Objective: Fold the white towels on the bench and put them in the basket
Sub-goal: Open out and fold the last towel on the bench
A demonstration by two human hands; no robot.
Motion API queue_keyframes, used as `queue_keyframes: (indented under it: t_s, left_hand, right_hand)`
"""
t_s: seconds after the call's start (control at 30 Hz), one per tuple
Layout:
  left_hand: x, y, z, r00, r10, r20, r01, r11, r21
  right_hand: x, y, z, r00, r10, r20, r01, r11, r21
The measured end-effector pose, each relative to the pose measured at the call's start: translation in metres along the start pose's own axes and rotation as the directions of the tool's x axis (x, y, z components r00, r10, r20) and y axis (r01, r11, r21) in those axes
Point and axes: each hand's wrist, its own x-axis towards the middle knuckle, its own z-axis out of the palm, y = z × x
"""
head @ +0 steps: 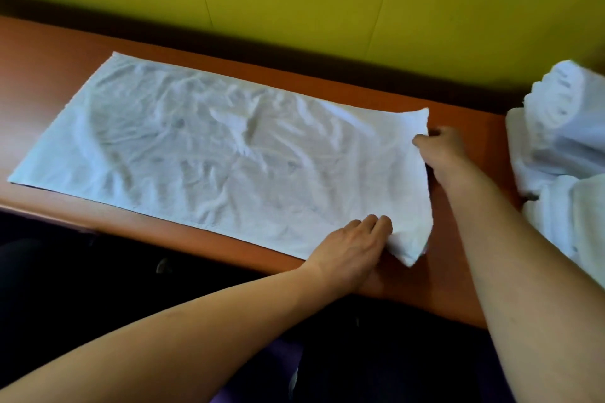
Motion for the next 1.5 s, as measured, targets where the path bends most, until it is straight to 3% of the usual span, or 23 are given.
queue_keyframes:
  t_s: [0.17, 0.3, 0.47, 0.57, 0.67, 0.77, 0.93, 1.1, 1.37, 1.5]
  left_hand:
    - [-0.009, 0.028, -0.013, 0.98, -0.198, -0.027, 0.179, 0.932, -0.314]
    - [-0.018, 0.051, -0.028, 0.975, -0.217, -0.048, 0.178, 0.893, -0.413]
    - [-0.037, 0.056, -0.056, 0.943, -0.264, -0.201, 0.144, 0.871, -0.469]
    - [-0.059, 0.037, -0.08, 0.901, -0.341, -0.269, 0.146, 0.82, -0.553]
    - [-0.084, 0.005, -0.099, 0.854, -0.425, -0.299, 0.204, 0.803, -0.56]
    - [-0.109, -0.027, -0.117, 0.805, -0.542, -0.24, 0.288, 0.712, -0.641]
    - [-0.138, -0.068, -0.16, 0.684, -0.674, -0.277, 0.314, 0.615, -0.723]
    - [-0.171, -0.118, -0.2, 0.623, -0.74, -0.254, 0.335, 0.546, -0.768]
    - [-0.217, -0.21, -0.222, 0.453, -0.864, -0.217, 0.39, 0.411, -0.824]
    - [-0.241, -0.255, -0.214, 0.373, -0.908, -0.192, 0.523, 0.376, -0.765]
  right_hand:
    - [-0.006, 0.004, -0.028, 0.994, 0.099, -0.048, -0.091, 0.986, 0.138]
    - [-0.02, -0.005, -0.054, 0.99, 0.118, -0.075, -0.095, 0.962, 0.256]
    - [-0.03, -0.035, -0.063, 0.988, 0.127, -0.089, -0.064, 0.858, 0.51]
    - [-0.055, -0.075, -0.046, 0.997, 0.077, -0.032, -0.046, 0.831, 0.554]
    - [-0.071, -0.115, -0.013, 1.0, 0.012, -0.008, -0.006, 0.855, 0.518]
    - [-0.09, -0.152, 0.028, 0.996, -0.079, -0.031, 0.084, 0.876, 0.475]
    - [-0.124, -0.218, 0.103, 0.98, -0.199, 0.02, 0.171, 0.885, 0.433]
    - [-0.145, -0.273, 0.177, 0.969, -0.244, 0.024, 0.212, 0.883, 0.418]
    - [-0.179, -0.333, 0.288, 0.941, -0.321, 0.104, 0.262, 0.889, 0.375]
    - [-0.197, -0.34, 0.336, 0.925, -0.351, 0.143, 0.286, 0.895, 0.343]
